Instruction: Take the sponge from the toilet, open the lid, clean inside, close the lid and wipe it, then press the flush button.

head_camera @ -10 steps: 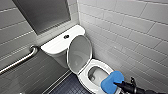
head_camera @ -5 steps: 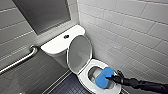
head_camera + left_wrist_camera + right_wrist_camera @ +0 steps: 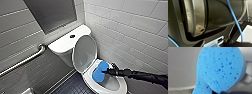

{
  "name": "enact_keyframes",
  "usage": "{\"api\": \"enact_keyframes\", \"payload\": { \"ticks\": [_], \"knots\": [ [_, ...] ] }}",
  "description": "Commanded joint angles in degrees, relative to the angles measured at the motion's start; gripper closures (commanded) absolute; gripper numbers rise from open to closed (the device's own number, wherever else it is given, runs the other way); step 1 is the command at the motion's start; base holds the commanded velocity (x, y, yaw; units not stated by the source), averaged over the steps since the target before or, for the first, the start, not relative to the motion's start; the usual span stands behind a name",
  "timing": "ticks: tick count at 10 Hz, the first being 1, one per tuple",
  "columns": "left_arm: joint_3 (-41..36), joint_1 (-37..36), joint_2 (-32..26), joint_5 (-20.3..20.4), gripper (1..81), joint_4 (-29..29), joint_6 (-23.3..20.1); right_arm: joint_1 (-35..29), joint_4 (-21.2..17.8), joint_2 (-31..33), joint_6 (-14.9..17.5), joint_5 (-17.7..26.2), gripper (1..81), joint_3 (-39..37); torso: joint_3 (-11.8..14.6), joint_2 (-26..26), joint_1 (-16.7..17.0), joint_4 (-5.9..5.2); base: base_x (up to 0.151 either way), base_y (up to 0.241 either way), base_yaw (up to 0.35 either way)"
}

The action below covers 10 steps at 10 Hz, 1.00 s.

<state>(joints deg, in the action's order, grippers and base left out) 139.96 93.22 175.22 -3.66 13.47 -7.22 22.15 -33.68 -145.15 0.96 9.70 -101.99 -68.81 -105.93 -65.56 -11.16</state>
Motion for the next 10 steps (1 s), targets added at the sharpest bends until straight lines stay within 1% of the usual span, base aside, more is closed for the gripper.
{"api": "enact_keyframes", "payload": {
  "ticks": [1, 2, 3, 4, 5, 6, 7, 8, 10],
  "knots": [
    [-0.65, 2.54, 0.4, -5.4, 1.0, 0.06, -0.08, -8.39, -0.33, -0.25, -0.17, 3.74, 81.1, 2.59, 0.0, 0.0, 0.0, -5.45, 0.0, 0.0, 0.0],
    [-0.65, 2.54, 0.23, -5.31, 1.0, 0.06, -0.08, -8.39, -0.25, -0.95, -0.26, 3.74, 81.1, 2.51, 0.0, 0.0, 0.0, -7.53, 0.0, 0.0, 0.0],
    [-0.65, 2.54, 0.31, -5.39, 1.0, 0.06, -0.08, -8.21, -0.33, -2.0, -0.34, 3.66, 81.1, 1.89, 0.0, 0.0, 0.0, -4.0, 0.0, 0.0, 0.0],
    [-0.65, 2.54, 0.31, -5.39, 1.0, 0.06, -0.08, -7.78, -0.33, -3.5, -0.35, 3.74, 81.1, 0.58, 0.0, 0.0, 0.0, -5.99, 0.0, 0.0, 0.0],
    [-0.65, 2.54, 0.31, -5.31, 1.0, 0.06, -0.08, -6.11, -0.07, -3.68, -0.35, 2.61, 81.1, 1.09, 0.0, 0.0, 0.0, -7.25, 0.0, 0.0, 0.0],
    [-0.65, 2.54, 0.4, -5.31, 1.0, 0.06, -0.08, -4.18, 0.8, -2.55, -0.18, -3.07, 81.1, 3.71, 0.0, 0.0, 0.0, -8.11, 0.0, 0.0, 0.0],
    [-0.65, 2.54, 0.4, -5.4, 1.0, 0.06, -0.08, -2.85, 2.13, -1.05, -0.17, -7.15, 81.1, 6.72, 0.0, 0.0, 0.0, -8.15, 0.0, 0.0, 0.0],
    [-0.65, 2.54, 0.14, -5.39, 1.0, -0.2, -0.08, -2.15, 2.31, -0.17, -0.17, -7.59, 81.1, 8.03, 0.0, 0.0, 0.0, -8.15, 0.0, 0.0, 0.0],
    [-0.65, 2.54, -0.12, -5.31, 1.0, -0.29, -0.08, 0.66, 2.04, 1.86, -0.17, -11.01, 81.1, 11.55, 0.0, 0.0, 0.0, -8.15, 0.0, 0.0, 0.0]
  ]
}}
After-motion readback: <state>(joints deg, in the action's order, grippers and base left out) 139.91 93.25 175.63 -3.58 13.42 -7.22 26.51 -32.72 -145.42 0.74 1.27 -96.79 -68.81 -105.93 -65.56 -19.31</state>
